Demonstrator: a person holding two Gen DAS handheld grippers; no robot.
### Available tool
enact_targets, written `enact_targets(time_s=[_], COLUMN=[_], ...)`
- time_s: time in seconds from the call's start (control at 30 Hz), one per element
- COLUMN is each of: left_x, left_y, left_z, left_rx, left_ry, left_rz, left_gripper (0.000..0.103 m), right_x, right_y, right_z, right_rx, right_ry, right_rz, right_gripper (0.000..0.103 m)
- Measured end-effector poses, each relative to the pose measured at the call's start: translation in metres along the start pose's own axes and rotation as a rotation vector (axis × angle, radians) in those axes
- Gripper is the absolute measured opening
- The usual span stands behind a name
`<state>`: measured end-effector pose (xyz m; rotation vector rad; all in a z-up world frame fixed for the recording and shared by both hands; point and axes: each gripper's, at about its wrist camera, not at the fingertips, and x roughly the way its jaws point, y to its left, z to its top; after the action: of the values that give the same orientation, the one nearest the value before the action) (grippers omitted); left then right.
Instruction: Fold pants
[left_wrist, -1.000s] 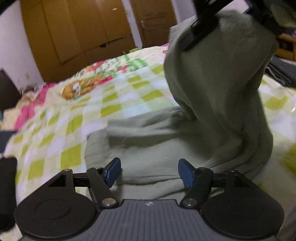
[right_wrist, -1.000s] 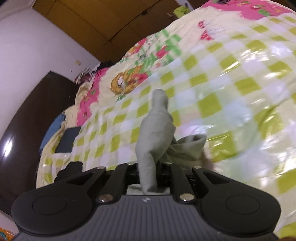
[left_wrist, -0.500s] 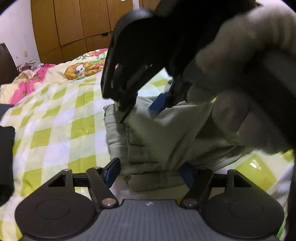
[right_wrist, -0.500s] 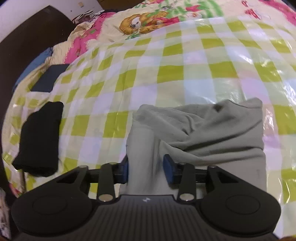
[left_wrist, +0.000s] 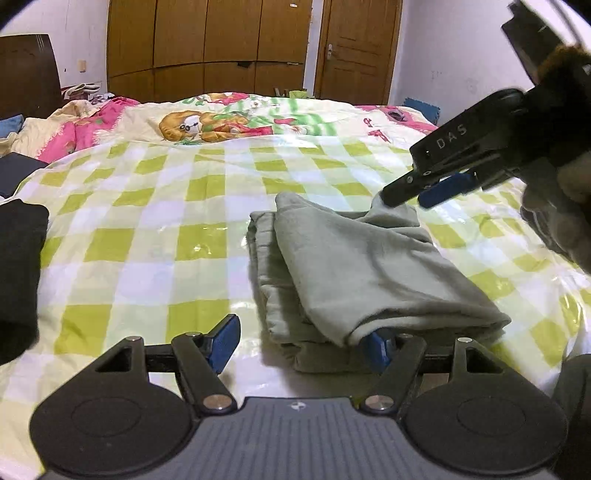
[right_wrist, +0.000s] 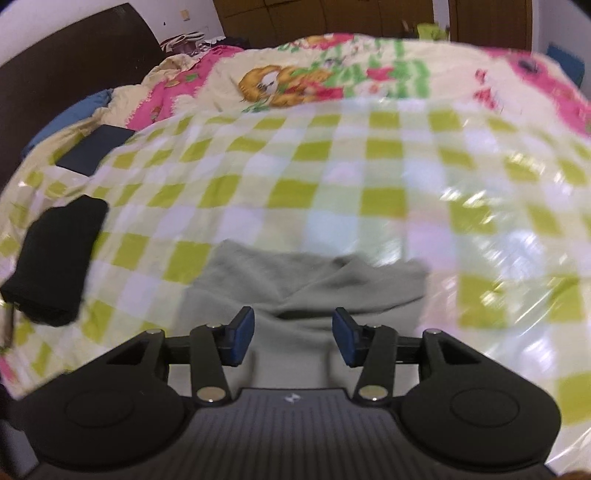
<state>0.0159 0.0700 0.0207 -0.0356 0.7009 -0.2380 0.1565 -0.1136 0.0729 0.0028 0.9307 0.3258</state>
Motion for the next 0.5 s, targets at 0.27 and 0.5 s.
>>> enact_targets(time_s=[0.27,0.5], left_x=[-0.012,-0.003], left_y=[0.027,0.018], left_z=[-0.01,0.026], left_rx=[0.014,-0.006], left_ry=[0.094,0.031], left_rz=[0.044,-0.101], left_gripper=[0.083,0.086], right_x=[0.034,0.036], right_y=[-0.008,-0.039], right_z=[0.029,0.027], right_rx=[-0.207,-0.281], right_ry=[0.081,0.108], right_rz=[0.048,0.198], right_gripper=[0.062,0.064])
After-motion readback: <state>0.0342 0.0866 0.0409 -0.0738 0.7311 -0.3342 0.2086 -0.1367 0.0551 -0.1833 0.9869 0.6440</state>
